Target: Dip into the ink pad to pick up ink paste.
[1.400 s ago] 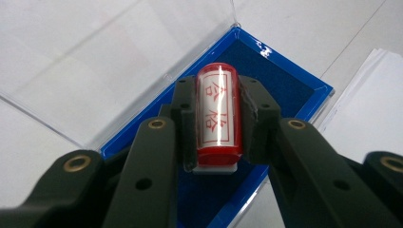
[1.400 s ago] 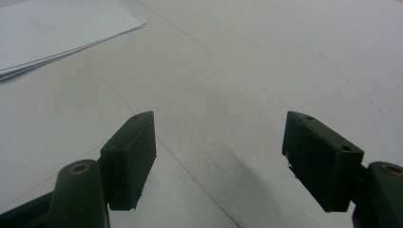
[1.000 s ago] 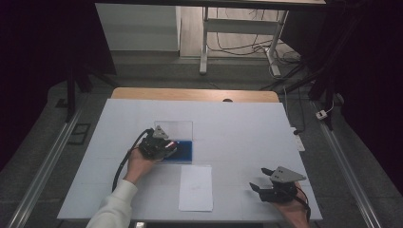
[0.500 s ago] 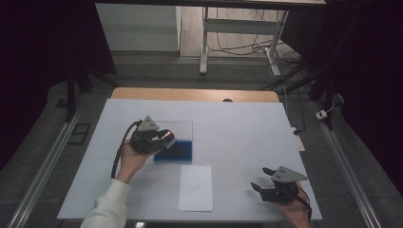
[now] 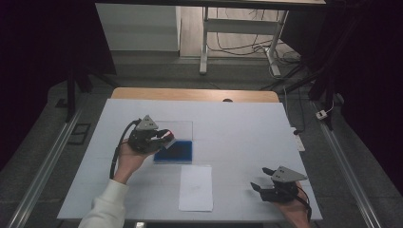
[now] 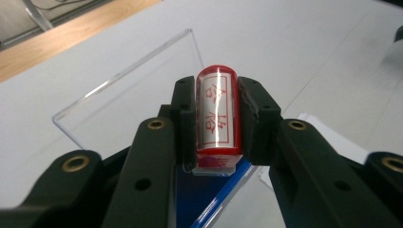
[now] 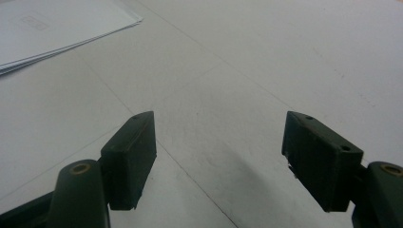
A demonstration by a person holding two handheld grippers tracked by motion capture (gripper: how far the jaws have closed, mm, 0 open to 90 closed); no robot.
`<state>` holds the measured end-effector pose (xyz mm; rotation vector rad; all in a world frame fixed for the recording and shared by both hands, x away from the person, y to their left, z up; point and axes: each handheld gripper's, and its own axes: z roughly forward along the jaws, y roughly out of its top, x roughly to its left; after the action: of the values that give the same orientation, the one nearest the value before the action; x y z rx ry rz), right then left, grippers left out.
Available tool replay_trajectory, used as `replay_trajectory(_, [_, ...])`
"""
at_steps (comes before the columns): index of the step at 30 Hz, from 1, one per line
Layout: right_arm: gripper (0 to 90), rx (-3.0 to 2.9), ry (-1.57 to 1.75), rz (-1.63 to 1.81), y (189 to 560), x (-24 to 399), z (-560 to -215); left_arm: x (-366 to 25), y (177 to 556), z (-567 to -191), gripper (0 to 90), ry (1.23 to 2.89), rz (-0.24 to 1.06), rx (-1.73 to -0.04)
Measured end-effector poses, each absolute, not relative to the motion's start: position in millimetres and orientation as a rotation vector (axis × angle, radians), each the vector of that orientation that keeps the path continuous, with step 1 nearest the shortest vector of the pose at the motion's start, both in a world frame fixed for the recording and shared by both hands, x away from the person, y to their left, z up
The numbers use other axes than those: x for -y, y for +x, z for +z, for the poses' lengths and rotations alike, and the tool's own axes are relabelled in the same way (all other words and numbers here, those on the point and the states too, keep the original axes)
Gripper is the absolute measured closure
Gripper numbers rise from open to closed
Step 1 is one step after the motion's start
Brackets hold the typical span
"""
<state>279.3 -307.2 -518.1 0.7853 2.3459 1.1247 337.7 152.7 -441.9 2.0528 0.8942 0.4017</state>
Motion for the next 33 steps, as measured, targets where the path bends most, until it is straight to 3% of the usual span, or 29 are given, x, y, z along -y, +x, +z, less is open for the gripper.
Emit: replay_trajectory(33, [26.8, -2.354, 0.796, 1.117, 280, 309, -520, -136, 358, -493, 69.8, 2.216, 0.386, -0.97])
